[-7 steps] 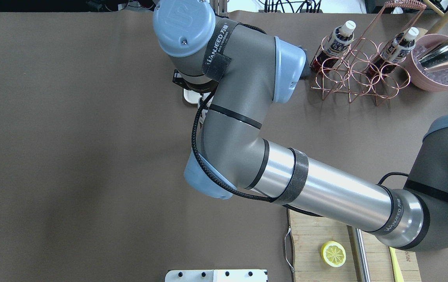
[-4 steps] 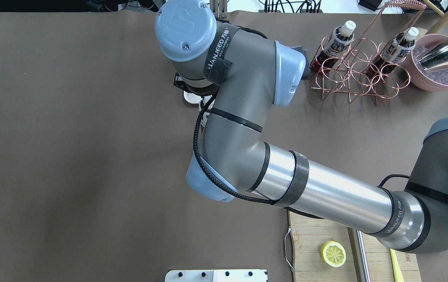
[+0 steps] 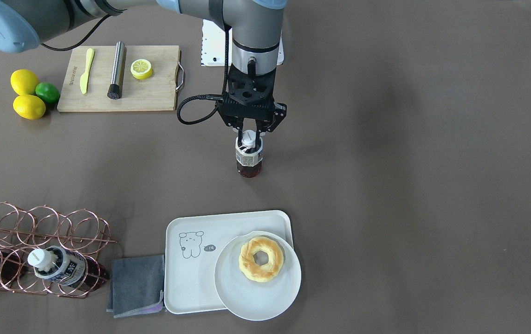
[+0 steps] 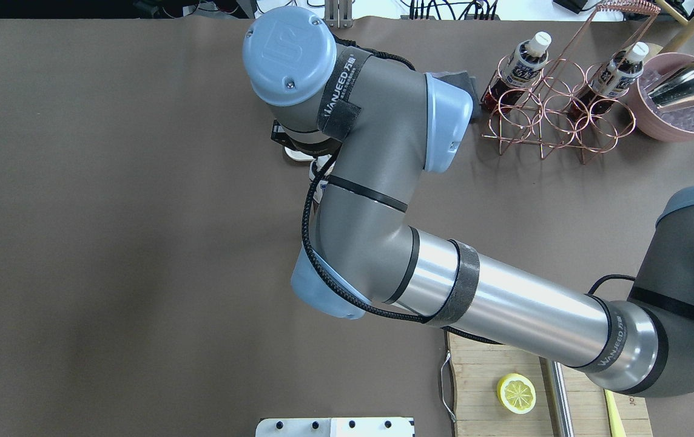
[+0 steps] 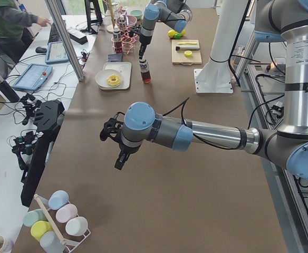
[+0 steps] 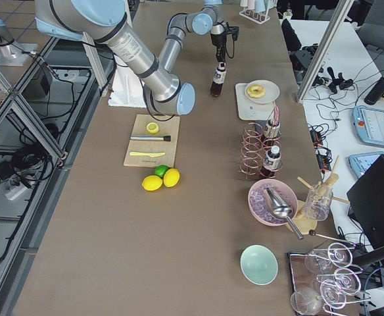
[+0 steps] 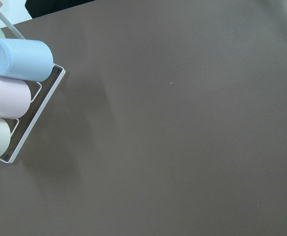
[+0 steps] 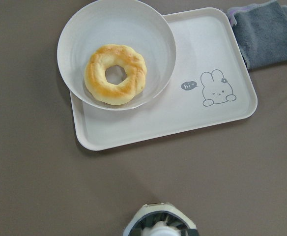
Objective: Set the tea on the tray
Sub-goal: 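Carry the bottle toward the tray and lower it onto the table beside it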
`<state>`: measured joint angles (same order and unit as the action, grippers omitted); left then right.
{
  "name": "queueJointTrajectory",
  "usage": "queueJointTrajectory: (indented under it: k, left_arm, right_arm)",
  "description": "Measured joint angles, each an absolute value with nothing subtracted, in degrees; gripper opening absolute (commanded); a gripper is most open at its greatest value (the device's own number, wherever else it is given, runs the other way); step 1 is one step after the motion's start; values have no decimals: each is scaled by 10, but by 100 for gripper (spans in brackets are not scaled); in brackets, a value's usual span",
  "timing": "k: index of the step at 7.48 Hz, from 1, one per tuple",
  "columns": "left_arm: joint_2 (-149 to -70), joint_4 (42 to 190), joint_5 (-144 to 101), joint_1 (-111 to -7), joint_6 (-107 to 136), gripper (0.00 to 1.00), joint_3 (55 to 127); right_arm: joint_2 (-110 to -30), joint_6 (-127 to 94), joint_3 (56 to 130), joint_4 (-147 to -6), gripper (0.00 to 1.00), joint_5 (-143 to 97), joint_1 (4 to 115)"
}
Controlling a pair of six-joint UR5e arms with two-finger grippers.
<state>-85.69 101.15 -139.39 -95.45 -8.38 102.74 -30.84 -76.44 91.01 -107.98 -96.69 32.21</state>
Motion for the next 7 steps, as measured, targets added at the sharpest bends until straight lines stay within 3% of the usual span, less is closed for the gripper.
queueJointTrajectory:
  k: [2, 3, 7]
  left_arm:
    - [-857, 1012, -1394, -954, -84, 99, 1027]
    - [-857, 1012, -1394, -954, -84, 99, 1027]
    - [-857, 1011, -1394, -954, -84, 99, 1028]
  right_arm:
    - [-310, -764, 912, -1079, 85, -963, 320]
    - [-311, -763, 912, -1078, 100, -962, 319]
    - [-313, -746, 921, -1076, 100, -949, 323]
